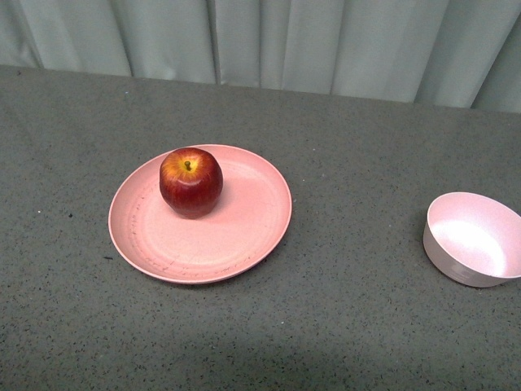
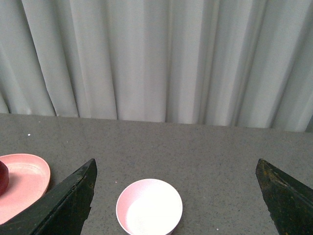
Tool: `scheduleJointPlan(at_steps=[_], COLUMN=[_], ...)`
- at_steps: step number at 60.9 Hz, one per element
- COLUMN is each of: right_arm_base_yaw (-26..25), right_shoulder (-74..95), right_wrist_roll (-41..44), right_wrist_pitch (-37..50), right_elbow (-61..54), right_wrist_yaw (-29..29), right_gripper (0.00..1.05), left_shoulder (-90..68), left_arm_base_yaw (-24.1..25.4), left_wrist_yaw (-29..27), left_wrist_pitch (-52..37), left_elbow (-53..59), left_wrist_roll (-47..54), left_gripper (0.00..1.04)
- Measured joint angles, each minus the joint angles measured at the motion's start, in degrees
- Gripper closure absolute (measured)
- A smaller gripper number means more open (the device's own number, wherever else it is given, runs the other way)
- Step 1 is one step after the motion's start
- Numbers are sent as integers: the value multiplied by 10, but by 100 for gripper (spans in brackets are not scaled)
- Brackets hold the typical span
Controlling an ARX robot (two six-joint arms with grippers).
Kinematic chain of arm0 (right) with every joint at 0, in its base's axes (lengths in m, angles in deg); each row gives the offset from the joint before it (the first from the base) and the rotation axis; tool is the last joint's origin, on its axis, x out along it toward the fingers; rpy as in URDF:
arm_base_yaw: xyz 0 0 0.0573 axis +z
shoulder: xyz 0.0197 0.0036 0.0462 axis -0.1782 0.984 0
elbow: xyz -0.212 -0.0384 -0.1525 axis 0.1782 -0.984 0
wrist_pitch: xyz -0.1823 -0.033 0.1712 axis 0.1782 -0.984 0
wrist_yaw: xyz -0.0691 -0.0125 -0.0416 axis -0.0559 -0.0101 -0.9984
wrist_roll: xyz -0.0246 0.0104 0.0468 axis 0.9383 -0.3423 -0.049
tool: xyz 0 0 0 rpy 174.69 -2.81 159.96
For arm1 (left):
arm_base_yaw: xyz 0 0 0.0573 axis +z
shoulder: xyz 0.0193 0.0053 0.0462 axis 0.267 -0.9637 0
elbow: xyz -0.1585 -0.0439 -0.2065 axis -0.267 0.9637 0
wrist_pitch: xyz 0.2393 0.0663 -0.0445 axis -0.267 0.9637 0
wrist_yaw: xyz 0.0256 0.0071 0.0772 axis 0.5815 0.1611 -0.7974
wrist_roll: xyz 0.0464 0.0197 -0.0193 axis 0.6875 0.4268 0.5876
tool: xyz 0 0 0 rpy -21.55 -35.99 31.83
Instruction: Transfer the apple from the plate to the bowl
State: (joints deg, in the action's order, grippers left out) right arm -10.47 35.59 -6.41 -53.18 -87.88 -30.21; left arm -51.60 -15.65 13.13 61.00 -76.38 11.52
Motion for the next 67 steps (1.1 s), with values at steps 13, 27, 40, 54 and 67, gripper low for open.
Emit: scheduleJointPlan(at_steps=[13,27,40,54,67], right_arm_base_yaw=[0,0,0,0,0], right_shoulder=[0,0,0,0,0], right_wrist_roll=[0,0,0,0,0], right_wrist_pitch=[0,0,0,0,0], right_elbow=[0,0,0,0,0], right_wrist_yaw=[0,0,0,0,0], right_gripper=[9,9,9,9,9], left_shoulder=[0,0,0,0,0], left_arm_base_yaw=[0,0,0,0,0], left_wrist_yaw=[0,0,0,0,0], left_wrist_pitch=[0,0,0,0,0], left_elbow=[0,0,0,0,0], left_wrist_roll=[0,0,0,0,0], left_gripper=[7,7,7,7,7])
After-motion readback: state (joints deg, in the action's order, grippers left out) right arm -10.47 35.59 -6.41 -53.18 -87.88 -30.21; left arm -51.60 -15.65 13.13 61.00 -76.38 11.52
